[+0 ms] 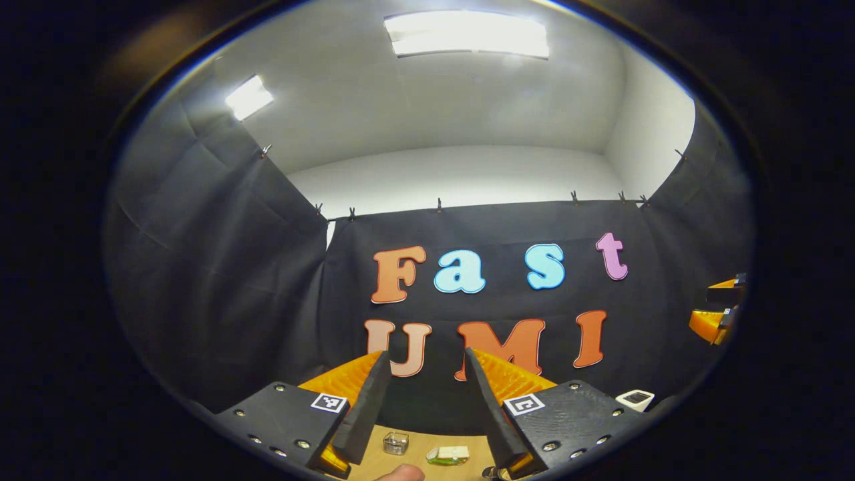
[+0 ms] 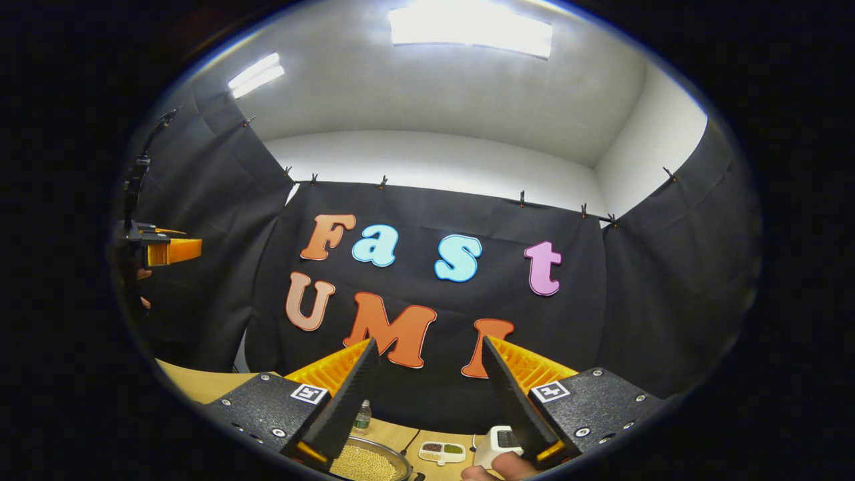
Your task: First push the handle of the pot to place it horizontally, then grasp the pot with both hands and set it on the induction cooktop.
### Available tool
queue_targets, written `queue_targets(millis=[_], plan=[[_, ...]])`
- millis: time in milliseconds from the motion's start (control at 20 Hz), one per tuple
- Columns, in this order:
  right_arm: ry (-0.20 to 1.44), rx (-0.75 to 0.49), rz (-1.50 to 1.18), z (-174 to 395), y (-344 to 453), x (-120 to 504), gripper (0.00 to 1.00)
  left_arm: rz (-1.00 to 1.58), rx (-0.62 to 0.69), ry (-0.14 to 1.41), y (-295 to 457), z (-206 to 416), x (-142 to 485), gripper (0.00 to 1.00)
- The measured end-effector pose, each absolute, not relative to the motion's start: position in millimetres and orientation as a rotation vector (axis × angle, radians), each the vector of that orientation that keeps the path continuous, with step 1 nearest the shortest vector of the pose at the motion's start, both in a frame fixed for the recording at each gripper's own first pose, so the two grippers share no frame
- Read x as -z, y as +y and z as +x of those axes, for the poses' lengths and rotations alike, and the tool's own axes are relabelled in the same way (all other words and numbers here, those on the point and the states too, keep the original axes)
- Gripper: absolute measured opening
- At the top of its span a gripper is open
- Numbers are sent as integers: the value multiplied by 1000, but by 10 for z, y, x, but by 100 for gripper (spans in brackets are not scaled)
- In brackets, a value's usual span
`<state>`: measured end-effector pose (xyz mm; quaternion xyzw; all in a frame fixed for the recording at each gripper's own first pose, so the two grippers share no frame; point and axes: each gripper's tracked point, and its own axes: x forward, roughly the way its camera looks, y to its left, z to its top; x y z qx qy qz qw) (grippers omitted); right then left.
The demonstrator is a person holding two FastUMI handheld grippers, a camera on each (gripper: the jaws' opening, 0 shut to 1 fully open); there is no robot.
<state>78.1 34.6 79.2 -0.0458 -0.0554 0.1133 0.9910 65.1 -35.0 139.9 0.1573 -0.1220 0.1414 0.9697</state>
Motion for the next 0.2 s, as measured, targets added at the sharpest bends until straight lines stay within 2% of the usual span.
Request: queue_targets(millis=[200], plan=[[-110, -228, -86, 799, 323, -679, 95, 321, -236, -244, -372, 567, -1197, 69]])
